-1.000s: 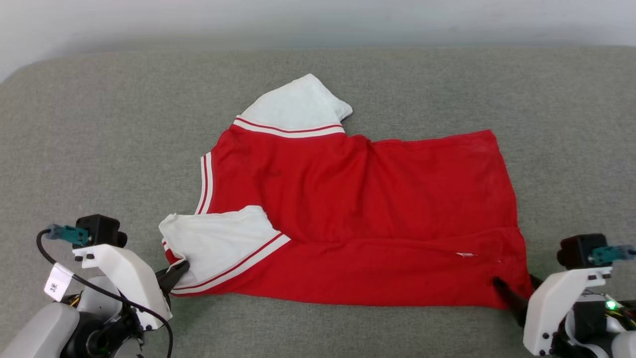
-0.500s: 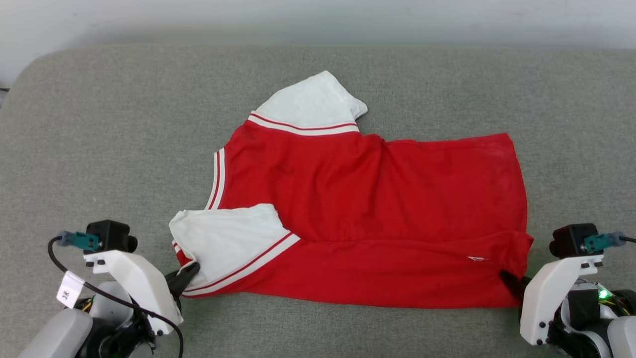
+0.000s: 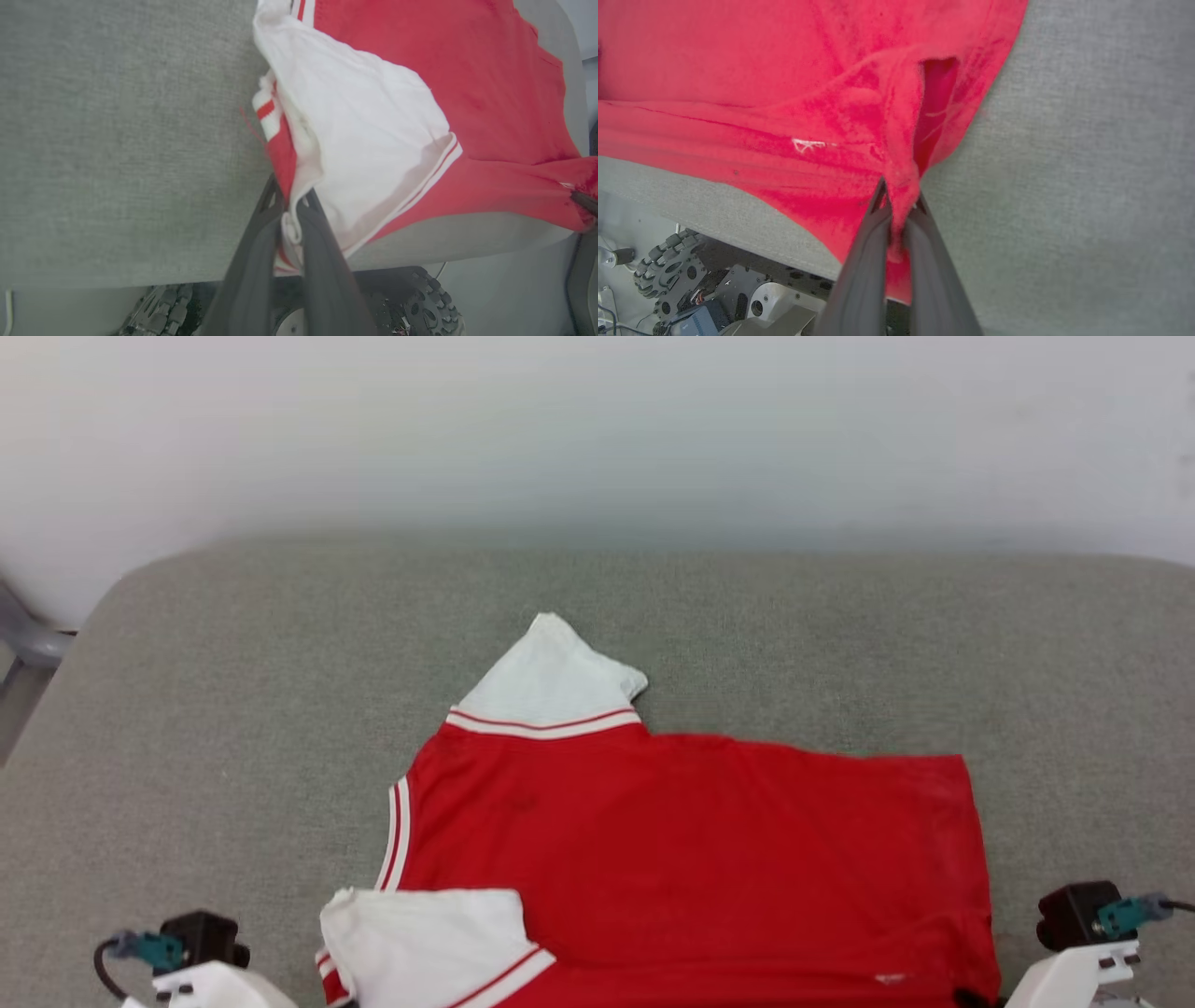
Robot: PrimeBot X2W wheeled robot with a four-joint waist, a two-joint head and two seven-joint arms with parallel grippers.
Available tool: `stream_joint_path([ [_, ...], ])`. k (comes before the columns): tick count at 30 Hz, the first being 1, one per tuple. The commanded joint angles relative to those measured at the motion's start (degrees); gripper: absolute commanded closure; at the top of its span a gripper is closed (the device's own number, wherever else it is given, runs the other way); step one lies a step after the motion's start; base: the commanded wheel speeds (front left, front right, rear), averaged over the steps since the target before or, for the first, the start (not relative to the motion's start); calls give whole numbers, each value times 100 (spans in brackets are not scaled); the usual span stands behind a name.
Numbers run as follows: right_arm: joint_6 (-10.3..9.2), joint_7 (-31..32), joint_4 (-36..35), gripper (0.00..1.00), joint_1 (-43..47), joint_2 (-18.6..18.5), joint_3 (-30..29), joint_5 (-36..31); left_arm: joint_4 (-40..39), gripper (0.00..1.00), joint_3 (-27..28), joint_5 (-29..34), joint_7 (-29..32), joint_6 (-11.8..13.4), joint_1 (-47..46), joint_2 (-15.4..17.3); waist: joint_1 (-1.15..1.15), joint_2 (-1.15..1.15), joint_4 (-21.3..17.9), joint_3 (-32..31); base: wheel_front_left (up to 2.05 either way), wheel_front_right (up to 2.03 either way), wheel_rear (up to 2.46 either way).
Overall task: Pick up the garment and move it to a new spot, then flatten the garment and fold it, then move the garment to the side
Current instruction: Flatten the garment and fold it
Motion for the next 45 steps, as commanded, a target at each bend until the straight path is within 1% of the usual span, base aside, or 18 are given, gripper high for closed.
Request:
stream_joint_path([
  [1,-5,41,-58,100,105,-12,-44,6,-37,100,10,-31,11,37,122,45,1,0,-8,-84,0,0,0],
  [4,-5,-53,-63,100,318,97,-132,6,-17,100,-54,7,-54,60,218,-38,1,0,16,-97,0,0,0],
  [5,-5,-106,-30,49,375,147,-168,10,0,37,-130,14,-19,44,203,-88,1,0,31,-93,0,0,0],
  [6,-5,-182,-15,0,419,186,-190,10,-12,0,-161,34,-20,11,143,-154,1,0,44,-88,0,0,0],
  [9,-4,-563,-56,0,462,274,-227,-64,9,0,-223,141,-106,-66,-42,-239,1,0,69,-77,0,0,0],
  [14,-5,-1662,-206,0,391,392,-354,-391,32,0,-199,505,-474,-150,-342,-279,1,0,26,-131,0,0,0],
  [16,-5,-2157,-261,0,303,505,-462,-599,-3,0,-164,740,-732,-172,-491,-273,1,0,-10,-157,0,0,0],
  [19,-5,-2823,-334,0,137,692,-621,-906,-6,0,-90,1068,-1245,-155,-671,-396,1,0,-75,-149,0,0,0],
  [21,-4,-3151,-351,0,44,797,-664,-1051,2,0,5,1282,-1640,-102,-863,-485,1,0,-121,-97,0,0,0],
  [25,-5,-3636,-499,0,-268,937,-769,-1305,-31,0,64,1635,-2213,-102,-1225,-707,1,0,-227,145,0,0,0],
  [30,-5,-3936,-737,0,-769,1052,-796,-1475,50,0,168,1924,-2676,-152,-1905,-907,1,0,-371,753,0,0,0],
  [34,-5,-4025,-929,0,-1185,1109,-723,-1533,330,0,263,1919,-2696,-307,-2534,-953,1,0,-553,1318,0,0,0],
  [36,-5,-4061,-946,0,-1347,1134,-700,-1572,536,0,315,1885,-2676,-454,-2930,-975,1,0,-640,1530,0,0,0],
  [38,-5,-4093,-964,0,-1484,1147,-702,-1600,757,0,329,1854,-2569,-603,-3294,-926,1,0,-732,1741,0,0,0],
  [41,-4,-4133,-938,0,-1632,1168,-673,-1596,1120,0,300,1712,-2198,-912,-3852,-833,1,0,-877,1982,0,0,0],
  [42,-4,-4133,-938,0,-1632,1168,-673,-1596,1120,0,300,1712,-2198,-912,-3852,-833,1,0,-877,1982,0,0,0],
  [45,-4,-4159,-871,0,-1706,1177,-628,-1598,1536,0,173,1515,-1528,-1264,-4396,-683,1,0,-1019,2146,0,0,0],
])
